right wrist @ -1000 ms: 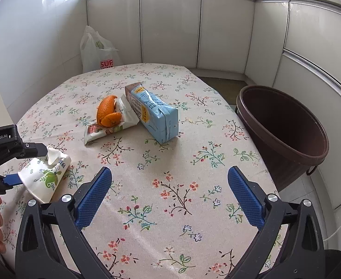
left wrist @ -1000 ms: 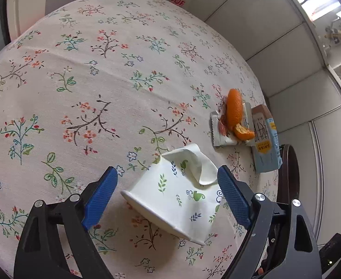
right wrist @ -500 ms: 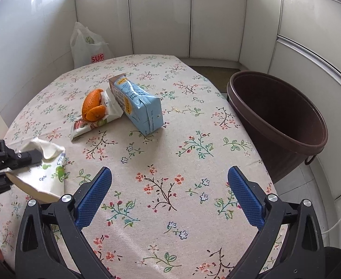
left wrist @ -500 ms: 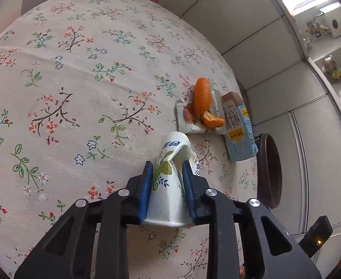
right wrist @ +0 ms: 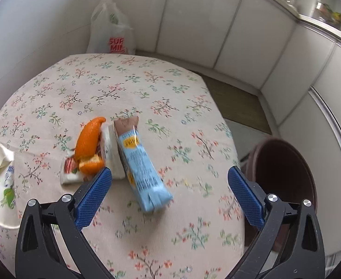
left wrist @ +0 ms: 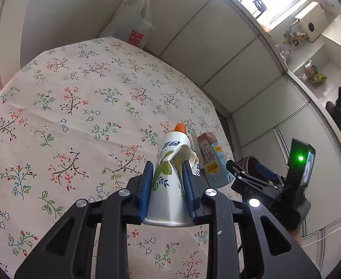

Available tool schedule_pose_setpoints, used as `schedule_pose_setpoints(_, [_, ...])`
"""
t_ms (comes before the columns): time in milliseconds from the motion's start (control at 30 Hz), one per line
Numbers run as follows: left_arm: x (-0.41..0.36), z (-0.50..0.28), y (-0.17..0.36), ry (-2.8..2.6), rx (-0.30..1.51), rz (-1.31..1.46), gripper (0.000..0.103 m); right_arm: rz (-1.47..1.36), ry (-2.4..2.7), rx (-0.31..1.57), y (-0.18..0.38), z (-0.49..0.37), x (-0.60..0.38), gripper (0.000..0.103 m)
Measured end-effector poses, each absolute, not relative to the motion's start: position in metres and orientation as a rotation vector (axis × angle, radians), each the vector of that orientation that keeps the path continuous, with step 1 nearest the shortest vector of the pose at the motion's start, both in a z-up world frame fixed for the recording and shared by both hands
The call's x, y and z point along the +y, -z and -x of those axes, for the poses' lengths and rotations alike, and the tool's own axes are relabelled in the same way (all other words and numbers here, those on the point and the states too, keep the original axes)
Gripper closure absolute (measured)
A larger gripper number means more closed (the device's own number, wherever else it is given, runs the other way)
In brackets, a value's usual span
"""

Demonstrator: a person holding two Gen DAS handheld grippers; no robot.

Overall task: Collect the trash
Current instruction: 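Grasp the blue juice carton with the right gripper and lift it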

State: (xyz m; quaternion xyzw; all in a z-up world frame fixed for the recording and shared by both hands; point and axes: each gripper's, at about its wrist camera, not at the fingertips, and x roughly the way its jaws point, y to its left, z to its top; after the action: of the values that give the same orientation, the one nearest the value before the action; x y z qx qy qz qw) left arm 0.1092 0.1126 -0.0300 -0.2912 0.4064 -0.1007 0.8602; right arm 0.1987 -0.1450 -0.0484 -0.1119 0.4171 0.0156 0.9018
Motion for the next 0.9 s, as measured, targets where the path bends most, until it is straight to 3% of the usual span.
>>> schedule_pose_setpoints(500, [0.123,-0.114,0.019,0.263,0.809,0.673,0.077,0.299,-0.135,0.99,0.072,-0.263,-0.113,0.008])
schedule_pose_setpoints(567, [0.123,-0.117,0.023,0.262,0.824,0.684,0.076,0.269,-0.156,1.015,0.076,-0.269,-0.113,0.014])
schedule_pose_setpoints(800, [0.134,-0.119,0.035,0.255,0.852,0.765,0.076,0.115,-0.212,1.12,0.093,-0.276,-0.12,0.075])
schedule_pose_setpoints(900, [0.133,-0.119,0.035,0.251,0.853,0.761,0.076,0.123,-0.204,1.105,0.092,-0.273,-0.12,0.076])
